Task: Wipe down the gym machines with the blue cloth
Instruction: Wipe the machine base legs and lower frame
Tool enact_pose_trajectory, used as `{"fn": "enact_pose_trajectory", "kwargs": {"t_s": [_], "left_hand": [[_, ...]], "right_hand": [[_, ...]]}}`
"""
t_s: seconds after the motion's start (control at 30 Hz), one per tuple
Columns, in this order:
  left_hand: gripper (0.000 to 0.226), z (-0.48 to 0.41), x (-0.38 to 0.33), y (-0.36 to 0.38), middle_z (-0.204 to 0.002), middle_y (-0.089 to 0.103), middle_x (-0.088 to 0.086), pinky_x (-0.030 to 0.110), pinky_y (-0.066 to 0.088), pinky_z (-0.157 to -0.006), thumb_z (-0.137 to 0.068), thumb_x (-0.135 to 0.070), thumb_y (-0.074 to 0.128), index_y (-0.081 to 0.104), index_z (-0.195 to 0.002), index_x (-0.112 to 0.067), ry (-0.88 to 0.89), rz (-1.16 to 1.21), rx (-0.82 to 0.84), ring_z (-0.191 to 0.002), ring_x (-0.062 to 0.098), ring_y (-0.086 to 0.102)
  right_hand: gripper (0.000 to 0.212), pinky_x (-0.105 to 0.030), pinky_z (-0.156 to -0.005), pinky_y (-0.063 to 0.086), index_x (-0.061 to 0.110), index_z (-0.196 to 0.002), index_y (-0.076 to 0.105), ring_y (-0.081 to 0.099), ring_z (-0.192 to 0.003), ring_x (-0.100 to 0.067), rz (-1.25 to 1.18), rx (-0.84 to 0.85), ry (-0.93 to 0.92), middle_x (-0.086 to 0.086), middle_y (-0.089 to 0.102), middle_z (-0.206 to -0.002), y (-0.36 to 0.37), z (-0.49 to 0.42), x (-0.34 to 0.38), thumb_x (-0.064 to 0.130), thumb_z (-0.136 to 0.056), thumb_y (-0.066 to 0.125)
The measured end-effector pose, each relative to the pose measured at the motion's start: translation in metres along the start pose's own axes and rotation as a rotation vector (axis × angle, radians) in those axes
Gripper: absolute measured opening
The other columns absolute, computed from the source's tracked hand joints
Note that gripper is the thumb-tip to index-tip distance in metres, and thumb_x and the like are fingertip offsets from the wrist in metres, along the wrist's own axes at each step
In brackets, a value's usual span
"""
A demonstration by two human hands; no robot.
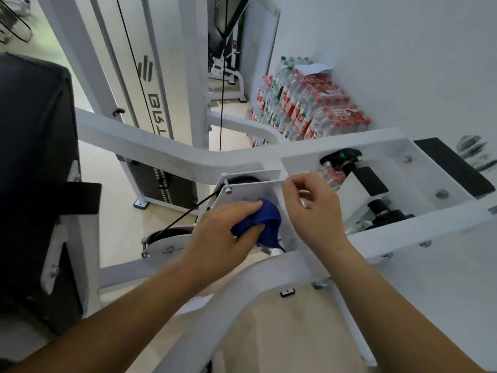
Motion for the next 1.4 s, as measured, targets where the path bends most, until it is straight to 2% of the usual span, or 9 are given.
{"fn": "enact_pose_trajectory", "kwargs": {"t_s": [0.17,0.3,0.5,0.7,0.8,1.0,1.13,1.23,1.4], "left_hand": [[0.032,-0.013,-0.064,0.006,-0.107,0.073,-0.015,0.019,0.052,-0.084,-0.091,-0.018,0.072,0.071,-0.122,-0.026,0.045,-0.02,0.046,-0.098,0.003,0.066],[0.029,0.004,-0.102,0.043,-0.096,0.071,-0.024,0.016,0.052,-0.079,-0.09,-0.022,0.072,0.07,-0.112,-0.041,-0.158,0.079,-0.028,-0.091,-0.002,0.066],[0.021,0.06,-0.147,0.138,-0.096,0.07,-0.021,0.01,0.053,-0.07,-0.096,-0.026,0.068,0.065,-0.105,-0.045,-0.423,0.317,0.084,-0.09,-0.009,0.066],[0.037,0.118,-0.141,0.232,-0.103,0.071,-0.006,0.035,0.062,-0.082,-0.081,-0.013,0.079,0.064,-0.111,-0.028,-0.636,0.409,0.239,-0.092,0.01,0.071],[0.039,0.144,-0.128,0.275,-0.1,0.074,-0.006,0.043,0.063,-0.082,-0.077,-0.008,0.079,0.065,-0.109,-0.025,-0.652,0.36,0.364,-0.091,0.014,0.073],[0.025,0.17,-0.066,0.354,-0.089,0.075,-0.006,0.044,0.061,-0.083,-0.081,-0.008,0.075,0.07,-0.098,-0.026,-0.721,0.25,0.483,-0.086,0.013,0.071],[0.025,0.166,-0.008,0.398,-0.088,0.074,-0.005,0.044,0.063,-0.078,-0.077,-0.014,0.078,0.067,-0.098,-0.024,-0.746,0.207,0.475,-0.084,0.016,0.072],[0.027,0.158,0.033,0.428,-0.088,0.074,-0.003,0.04,0.064,-0.072,-0.077,-0.018,0.08,0.065,-0.099,-0.019,-0.723,0.186,0.468,-0.081,0.015,0.073],[0.027,0.16,0.118,0.486,-0.089,0.077,0.007,0.033,0.062,-0.064,-0.081,-0.01,0.081,0.067,-0.104,-0.009,-0.8,0.363,0.476,-0.079,0.02,0.077]], "right_hand": [[0.014,-0.031,-0.078,0.059,0.022,-0.1,0.072,0.068,-0.088,-0.008,-0.208,0.161,0.134,0.013,0.071,-0.087,-0.036,0.04,0.013,0.024,-0.103,0.059],[0.016,-0.045,-0.08,0.064,0.027,-0.113,0.071,0.072,-0.099,-0.015,-0.431,0.248,0.344,0.005,0.074,-0.105,-0.079,0.073,-0.007,0.034,-0.102,0.062],[0.012,-0.025,-0.061,0.057,0.018,-0.095,0.068,0.071,-0.075,-0.011,-0.503,0.171,0.535,-0.004,0.073,-0.086,-0.14,0.142,-0.059,0.03,-0.096,0.071],[0.015,-0.035,-0.071,0.057,0.018,-0.087,0.067,0.069,-0.081,-0.017,-0.46,0.13,0.796,-0.003,0.072,-0.088,-0.163,0.205,-0.14,0.03,-0.093,0.072],[0.023,-0.047,-0.08,0.062,0.015,-0.089,0.068,0.073,-0.085,-0.024,-0.441,0.091,0.885,-0.008,0.074,-0.09,-0.163,0.236,-0.187,0.037,-0.089,0.076],[0.03,-0.047,-0.076,0.06,0.021,-0.079,0.069,0.071,-0.076,-0.02,-0.337,0.119,1.003,0.001,0.073,-0.076,-0.126,0.282,-0.285,0.048,-0.092,0.067],[0.013,-0.049,-0.08,0.063,0.032,-0.097,0.071,0.074,-0.089,-0.018,-0.447,0.178,1.002,0.004,0.076,-0.094,-0.095,0.293,-0.347,0.042,-0.098,0.063],[0.02,-0.042,-0.069,0.066,0.031,-0.108,0.068,0.074,-0.09,-0.017,-0.524,0.227,1.016,0.0,0.074,-0.105,-0.073,0.293,-0.387,0.048,-0.098,0.063],[0.032,-0.053,-0.08,0.064,0.03,-0.105,0.065,0.075,-0.093,-0.025,-0.566,0.163,0.968,-0.003,0.073,-0.106,-0.006,0.294,-0.465,0.049,-0.085,0.08]]}}
Point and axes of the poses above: each hand's wrist, its own z-axis away from the middle knuckle, its own y-axis out of the palm, x = y × z, the point moved 4 cm from there along -z, towards the middle knuckle
